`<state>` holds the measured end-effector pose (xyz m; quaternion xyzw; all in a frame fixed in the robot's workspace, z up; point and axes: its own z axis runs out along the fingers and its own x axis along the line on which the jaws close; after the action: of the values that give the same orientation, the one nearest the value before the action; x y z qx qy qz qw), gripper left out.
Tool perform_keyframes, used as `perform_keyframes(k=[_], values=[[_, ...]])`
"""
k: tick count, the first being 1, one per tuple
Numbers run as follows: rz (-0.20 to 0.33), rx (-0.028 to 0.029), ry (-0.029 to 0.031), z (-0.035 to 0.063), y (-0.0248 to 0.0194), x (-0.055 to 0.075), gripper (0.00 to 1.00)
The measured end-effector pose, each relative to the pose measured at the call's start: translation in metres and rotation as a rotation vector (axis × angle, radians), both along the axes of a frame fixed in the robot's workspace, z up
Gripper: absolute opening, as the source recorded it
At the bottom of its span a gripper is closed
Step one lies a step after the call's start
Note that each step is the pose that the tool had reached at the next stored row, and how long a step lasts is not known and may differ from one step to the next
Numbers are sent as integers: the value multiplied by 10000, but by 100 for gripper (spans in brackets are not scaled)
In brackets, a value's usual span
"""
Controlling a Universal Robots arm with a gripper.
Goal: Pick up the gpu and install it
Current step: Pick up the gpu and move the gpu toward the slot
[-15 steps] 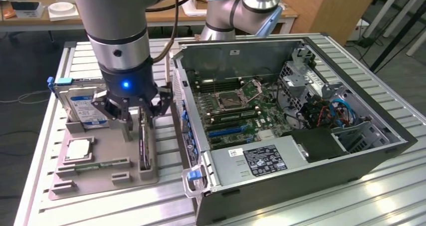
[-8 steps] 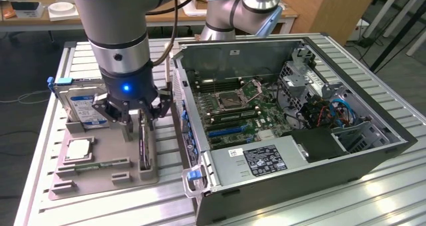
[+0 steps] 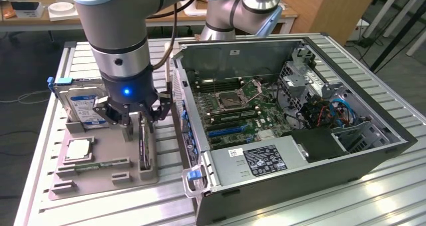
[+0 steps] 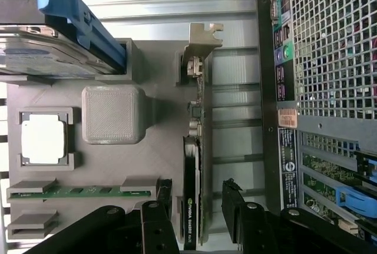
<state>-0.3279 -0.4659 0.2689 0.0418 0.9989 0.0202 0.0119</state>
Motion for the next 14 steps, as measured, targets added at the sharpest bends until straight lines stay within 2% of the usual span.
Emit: perform_keyframes(k=[14], values=[[-1, 0, -1, -119, -10, -18, 47]])
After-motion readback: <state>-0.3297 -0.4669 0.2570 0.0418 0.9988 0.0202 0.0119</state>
